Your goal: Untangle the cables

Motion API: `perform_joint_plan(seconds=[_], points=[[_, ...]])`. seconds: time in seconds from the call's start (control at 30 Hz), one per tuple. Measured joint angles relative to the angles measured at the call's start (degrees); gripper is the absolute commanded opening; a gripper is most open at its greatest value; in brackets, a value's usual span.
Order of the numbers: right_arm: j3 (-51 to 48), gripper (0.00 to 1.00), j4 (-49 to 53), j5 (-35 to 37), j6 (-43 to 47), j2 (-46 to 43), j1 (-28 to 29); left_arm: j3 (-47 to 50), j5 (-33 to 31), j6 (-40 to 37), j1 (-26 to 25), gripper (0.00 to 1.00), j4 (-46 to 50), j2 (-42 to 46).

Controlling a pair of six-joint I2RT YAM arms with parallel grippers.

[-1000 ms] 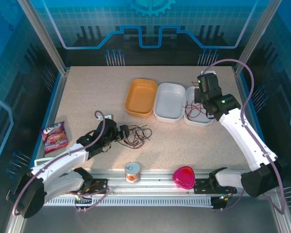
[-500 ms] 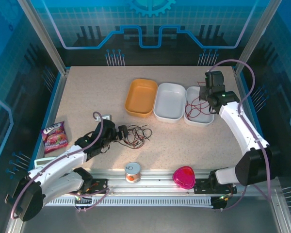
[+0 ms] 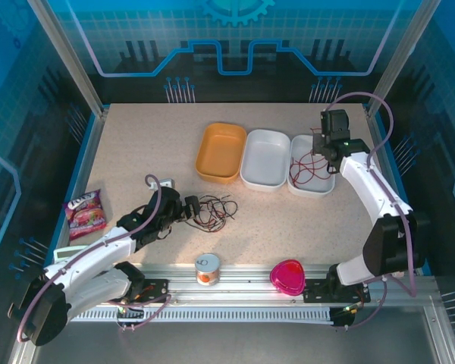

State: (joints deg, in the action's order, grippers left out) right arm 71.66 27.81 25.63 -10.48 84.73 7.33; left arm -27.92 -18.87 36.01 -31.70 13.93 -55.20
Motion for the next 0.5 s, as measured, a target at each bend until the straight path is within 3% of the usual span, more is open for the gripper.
perform_joint_plan(seconds=[0.5], points=[[-1.31, 0.00, -2.49, 4.17, 3.48, 3.17, 0.00, 0.02, 0.02, -0.09, 0.02, 0.99, 0.00, -0.02]])
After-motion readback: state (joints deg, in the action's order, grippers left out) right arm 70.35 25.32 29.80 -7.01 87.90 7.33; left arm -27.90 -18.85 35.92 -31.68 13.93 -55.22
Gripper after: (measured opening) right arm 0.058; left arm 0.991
